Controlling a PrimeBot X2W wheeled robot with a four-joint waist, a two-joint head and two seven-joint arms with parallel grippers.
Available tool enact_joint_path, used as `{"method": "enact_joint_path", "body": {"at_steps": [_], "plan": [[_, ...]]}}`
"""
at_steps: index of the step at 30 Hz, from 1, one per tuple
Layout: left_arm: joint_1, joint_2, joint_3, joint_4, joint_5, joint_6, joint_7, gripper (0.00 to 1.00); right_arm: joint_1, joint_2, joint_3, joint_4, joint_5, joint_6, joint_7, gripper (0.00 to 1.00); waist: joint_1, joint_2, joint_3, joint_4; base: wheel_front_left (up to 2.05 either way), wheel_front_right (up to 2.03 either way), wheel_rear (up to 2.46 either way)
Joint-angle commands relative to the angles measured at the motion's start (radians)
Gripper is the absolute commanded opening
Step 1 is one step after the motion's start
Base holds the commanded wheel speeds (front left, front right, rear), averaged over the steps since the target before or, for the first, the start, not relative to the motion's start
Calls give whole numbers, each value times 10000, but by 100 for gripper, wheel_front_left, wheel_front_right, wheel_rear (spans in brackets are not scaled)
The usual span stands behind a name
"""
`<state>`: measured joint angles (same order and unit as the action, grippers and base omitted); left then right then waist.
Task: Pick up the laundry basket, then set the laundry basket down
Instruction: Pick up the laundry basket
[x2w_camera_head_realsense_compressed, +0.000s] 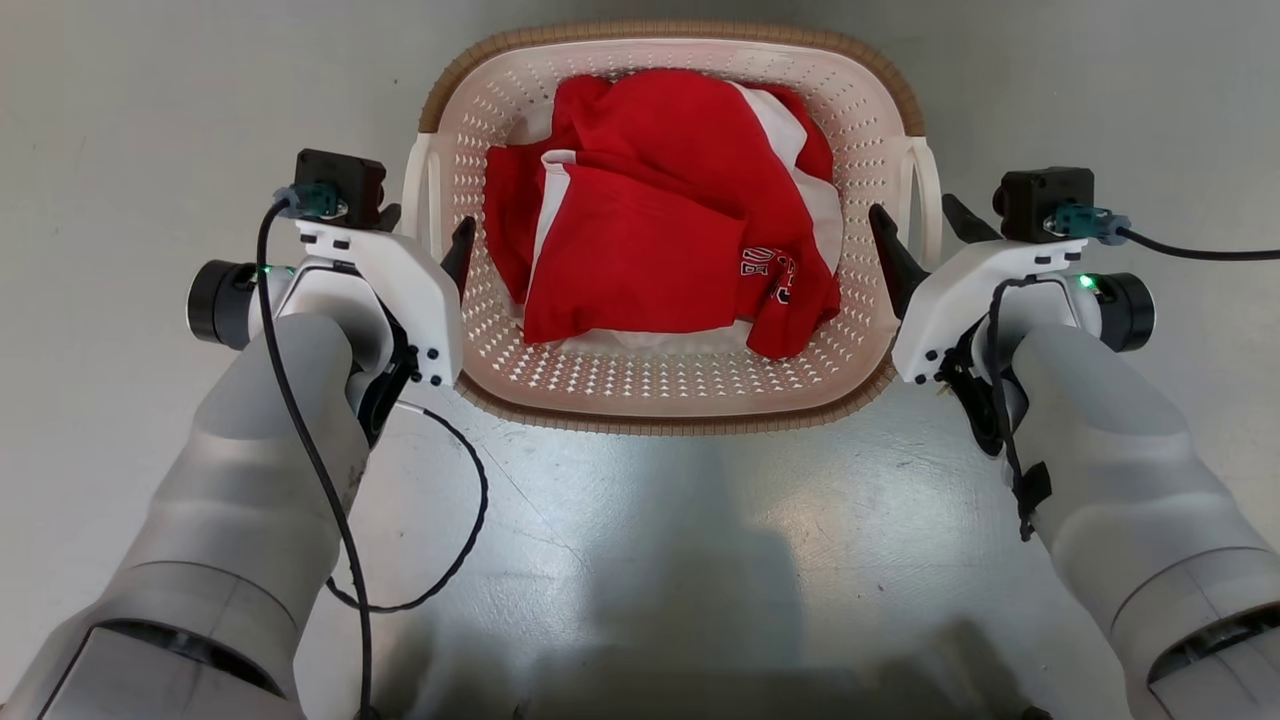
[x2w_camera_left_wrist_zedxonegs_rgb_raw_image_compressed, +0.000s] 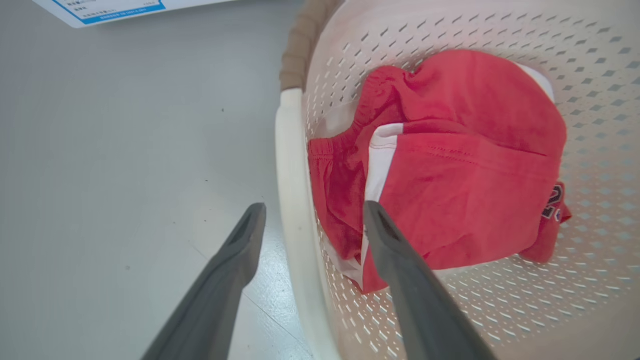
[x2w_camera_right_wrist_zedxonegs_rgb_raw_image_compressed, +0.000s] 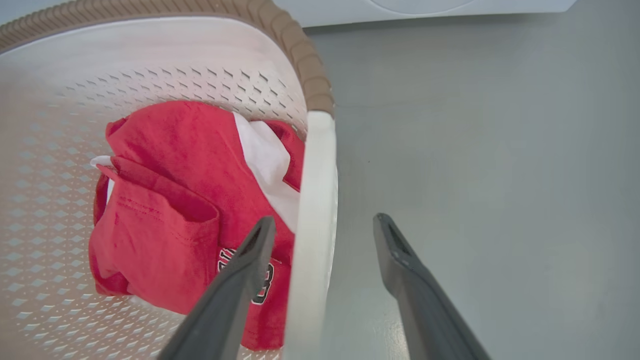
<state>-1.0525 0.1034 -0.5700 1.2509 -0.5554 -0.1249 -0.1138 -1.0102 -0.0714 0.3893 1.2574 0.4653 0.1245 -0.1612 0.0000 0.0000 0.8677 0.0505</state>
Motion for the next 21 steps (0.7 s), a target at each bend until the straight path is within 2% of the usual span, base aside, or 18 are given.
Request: {"method": "enact_joint_path", "body": {"at_steps": [1,21], "plan": [[-51,387,79,-16,-125,-58,-5,100,236,212,170,30,131,62,10,100,0,0,12,2,0,0,0],[-261,390,-414,188,-503,-58,-9,100,47,212,991,210,946,62,-105,100,0,0,34,-30,0,0,0]]}}
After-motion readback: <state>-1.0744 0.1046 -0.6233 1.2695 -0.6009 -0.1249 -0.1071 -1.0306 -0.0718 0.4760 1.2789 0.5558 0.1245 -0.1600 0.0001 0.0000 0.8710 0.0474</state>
